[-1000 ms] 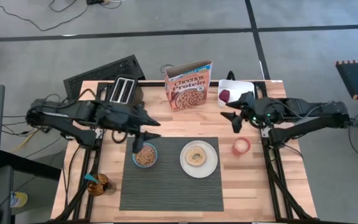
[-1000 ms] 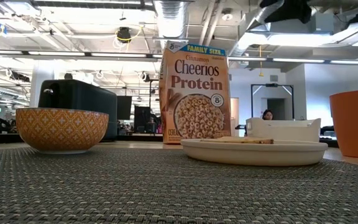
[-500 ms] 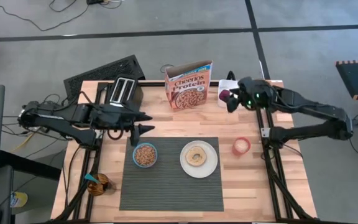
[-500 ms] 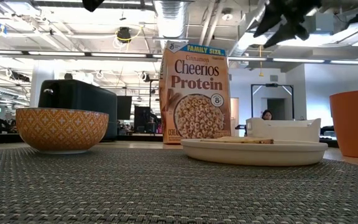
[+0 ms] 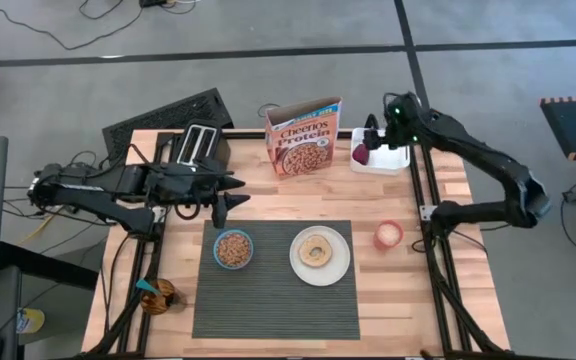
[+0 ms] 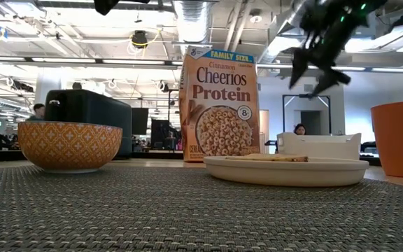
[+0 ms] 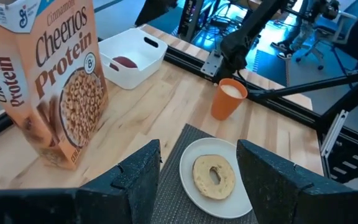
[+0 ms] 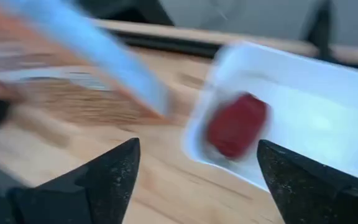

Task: Arrange a breakfast setting
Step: Put the apple on the gray placemat

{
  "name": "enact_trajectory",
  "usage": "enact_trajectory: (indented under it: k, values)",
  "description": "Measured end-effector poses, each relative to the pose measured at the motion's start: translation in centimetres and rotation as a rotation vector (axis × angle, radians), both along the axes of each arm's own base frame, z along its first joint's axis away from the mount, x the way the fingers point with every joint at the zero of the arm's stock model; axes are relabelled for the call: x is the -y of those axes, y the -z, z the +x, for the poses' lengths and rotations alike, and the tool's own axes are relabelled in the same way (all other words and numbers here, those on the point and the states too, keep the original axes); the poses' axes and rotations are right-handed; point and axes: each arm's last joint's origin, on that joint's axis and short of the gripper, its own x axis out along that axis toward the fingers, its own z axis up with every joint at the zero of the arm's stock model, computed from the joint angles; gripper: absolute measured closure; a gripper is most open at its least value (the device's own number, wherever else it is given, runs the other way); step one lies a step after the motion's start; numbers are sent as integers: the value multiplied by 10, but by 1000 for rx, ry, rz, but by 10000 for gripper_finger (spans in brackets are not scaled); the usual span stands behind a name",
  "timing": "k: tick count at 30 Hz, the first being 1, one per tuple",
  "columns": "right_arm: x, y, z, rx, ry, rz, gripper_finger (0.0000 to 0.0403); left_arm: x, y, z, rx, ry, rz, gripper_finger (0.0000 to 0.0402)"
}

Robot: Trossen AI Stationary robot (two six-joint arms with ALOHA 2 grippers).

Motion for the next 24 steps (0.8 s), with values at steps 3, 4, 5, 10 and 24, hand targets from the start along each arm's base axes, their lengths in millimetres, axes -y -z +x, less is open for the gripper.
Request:
enact_trajectory:
  k: [3,4,5,10,24]
  values:
    - [20,16,-3,-52,49,51,30,-2,0,0,0,-8,0,205]
    - [26,22,-3,-69,58,67,27,-2,0,0,0,-9,-1,205]
    - [31,27,-3,-81,60,79,25,-2,0,0,0,-10,-2,205]
    - [51,51,-1,-111,44,150,24,-2,0,0,-2,-9,-7,205]
    - [73,101,10,-135,16,342,35,-2,3,-1,-35,-13,-15,205]
